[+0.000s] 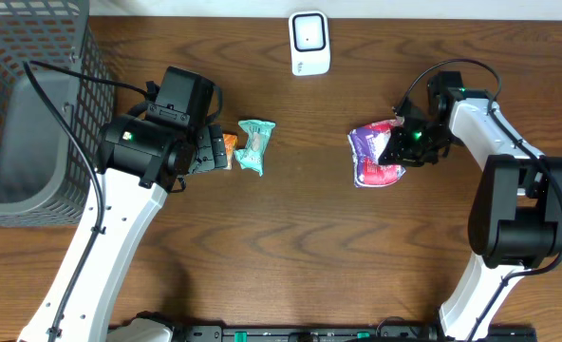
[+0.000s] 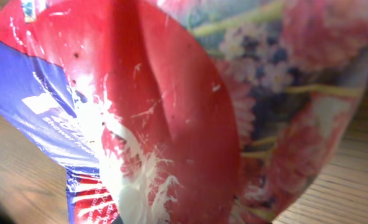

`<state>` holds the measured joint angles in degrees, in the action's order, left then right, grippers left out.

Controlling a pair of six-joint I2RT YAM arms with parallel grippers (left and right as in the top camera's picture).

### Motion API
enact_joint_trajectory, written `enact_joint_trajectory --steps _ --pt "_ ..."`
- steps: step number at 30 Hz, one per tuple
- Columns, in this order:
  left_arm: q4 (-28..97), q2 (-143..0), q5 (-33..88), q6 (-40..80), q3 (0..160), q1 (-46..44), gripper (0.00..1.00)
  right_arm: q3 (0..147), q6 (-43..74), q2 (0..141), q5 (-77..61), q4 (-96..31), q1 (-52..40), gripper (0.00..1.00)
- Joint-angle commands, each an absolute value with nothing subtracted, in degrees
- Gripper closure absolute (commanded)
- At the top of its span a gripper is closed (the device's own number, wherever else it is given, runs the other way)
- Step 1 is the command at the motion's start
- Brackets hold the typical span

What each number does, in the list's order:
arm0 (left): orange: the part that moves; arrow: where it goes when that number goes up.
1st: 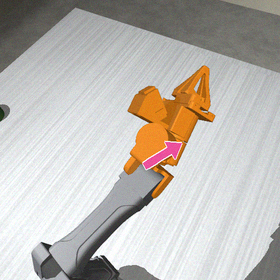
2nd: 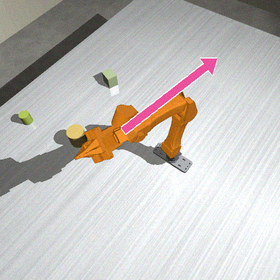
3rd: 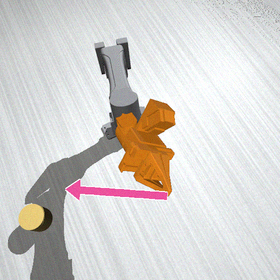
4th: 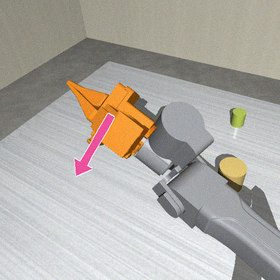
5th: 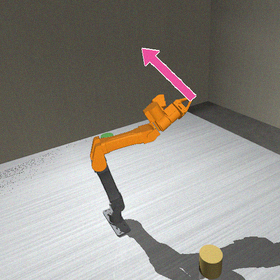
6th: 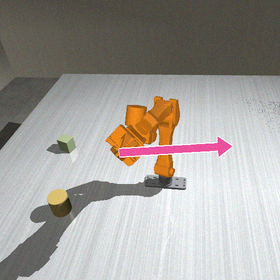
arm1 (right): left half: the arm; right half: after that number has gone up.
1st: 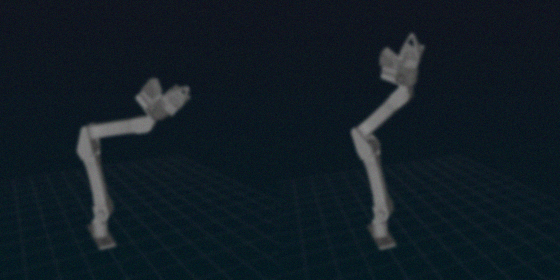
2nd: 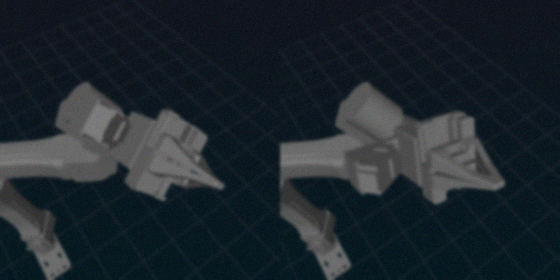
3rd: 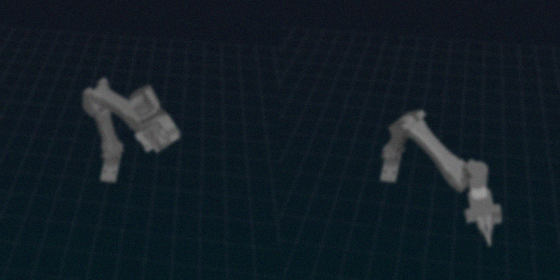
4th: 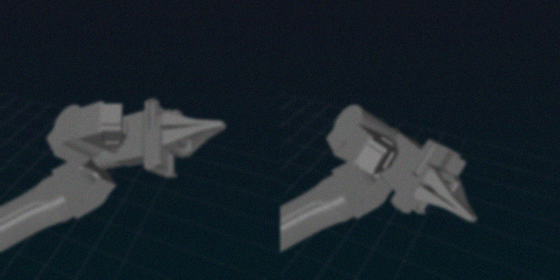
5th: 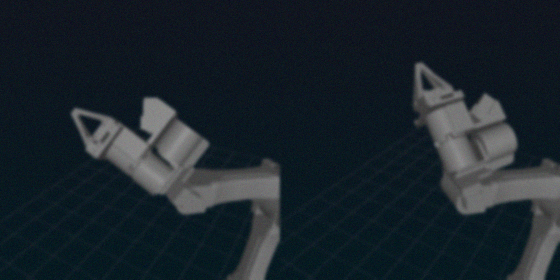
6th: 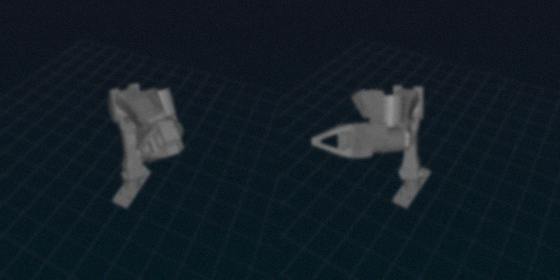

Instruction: Scan the item barcode

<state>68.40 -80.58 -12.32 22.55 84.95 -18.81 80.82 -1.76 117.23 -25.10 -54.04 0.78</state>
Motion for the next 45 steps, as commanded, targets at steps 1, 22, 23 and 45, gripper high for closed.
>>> enact_joint_trajectory --steps 1,22,23,45 --pt "68.55 -80.27 -12.43 23.05 85.41 -18.50 0.02 79.68 -0.71 118.10 -27.62 -53.65 -0.75 0.99" --pt "68.55 -80.27 -12.43 23.05 85.41 -18.50 0.02 87.92 6.37 117.95 -37.23 -58.19 -1.54 0.53" --pt "68.55 -80.27 -12.43 23.05 85.41 -18.50 0.02 89.25 6.33 117.95 -36.93 -59.18 -1.41 0.50" --pt "68.55 -80.27 -12.43 23.05 85.41 -18.50 0.02 85.49 6.37 118.02 -28.32 -54.94 -2.52 0.12"
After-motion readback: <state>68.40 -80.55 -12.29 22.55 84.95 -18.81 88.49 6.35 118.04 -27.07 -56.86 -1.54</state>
